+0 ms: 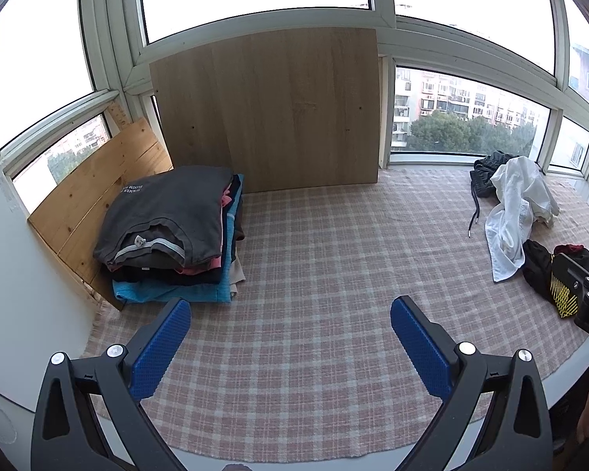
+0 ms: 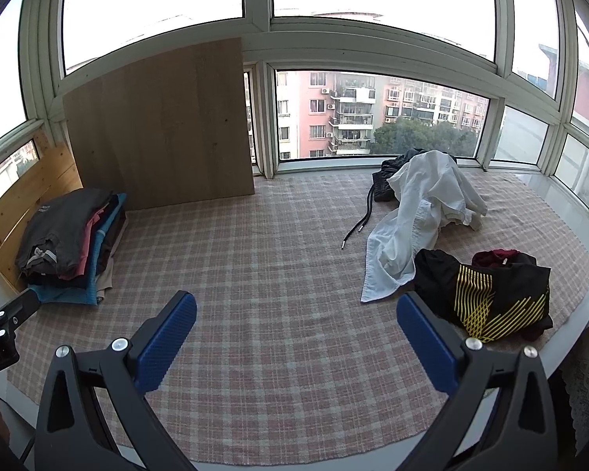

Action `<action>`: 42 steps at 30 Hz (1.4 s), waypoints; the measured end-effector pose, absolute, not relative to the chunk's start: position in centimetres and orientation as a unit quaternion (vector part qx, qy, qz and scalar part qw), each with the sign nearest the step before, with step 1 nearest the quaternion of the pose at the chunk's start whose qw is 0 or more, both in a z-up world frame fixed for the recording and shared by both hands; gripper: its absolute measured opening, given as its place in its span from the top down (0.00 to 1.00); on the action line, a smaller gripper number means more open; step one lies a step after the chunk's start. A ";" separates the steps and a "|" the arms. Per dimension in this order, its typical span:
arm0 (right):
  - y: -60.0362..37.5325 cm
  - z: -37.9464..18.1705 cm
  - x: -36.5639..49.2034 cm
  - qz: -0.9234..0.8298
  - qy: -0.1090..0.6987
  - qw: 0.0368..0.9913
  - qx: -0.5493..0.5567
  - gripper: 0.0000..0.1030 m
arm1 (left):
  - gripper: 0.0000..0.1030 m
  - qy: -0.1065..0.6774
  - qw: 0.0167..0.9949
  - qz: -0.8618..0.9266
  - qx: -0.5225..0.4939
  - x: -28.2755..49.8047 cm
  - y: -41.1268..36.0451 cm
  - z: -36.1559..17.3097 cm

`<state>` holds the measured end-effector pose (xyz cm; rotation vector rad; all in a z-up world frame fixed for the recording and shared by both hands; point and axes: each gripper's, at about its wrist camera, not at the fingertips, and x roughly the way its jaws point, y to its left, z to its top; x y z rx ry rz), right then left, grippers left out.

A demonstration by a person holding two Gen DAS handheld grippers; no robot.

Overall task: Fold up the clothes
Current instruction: 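Move both tools toward the white shirt lying on the blanket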

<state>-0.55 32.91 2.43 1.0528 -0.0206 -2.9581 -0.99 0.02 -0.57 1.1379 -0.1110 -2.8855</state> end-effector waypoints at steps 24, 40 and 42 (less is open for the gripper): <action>33.8 2.4 -2.2 -0.940 -0.005 -0.008 0.340 0.00 | 0.00 -0.041 0.012 -0.931 0.364 -2.6 0.8 -0.8; 37.1 1.1 -4.0 -0.936 -0.018 -0.057 0.348 0.00 | 0.01 -0.037 -0.030 -0.932 0.360 -4.8 2.8 -1.1; 37.9 0.8 -4.2 -0.935 -0.026 -0.057 0.349 0.00 | 0.01 -0.041 -0.028 -0.932 0.359 -5.1 3.3 -1.1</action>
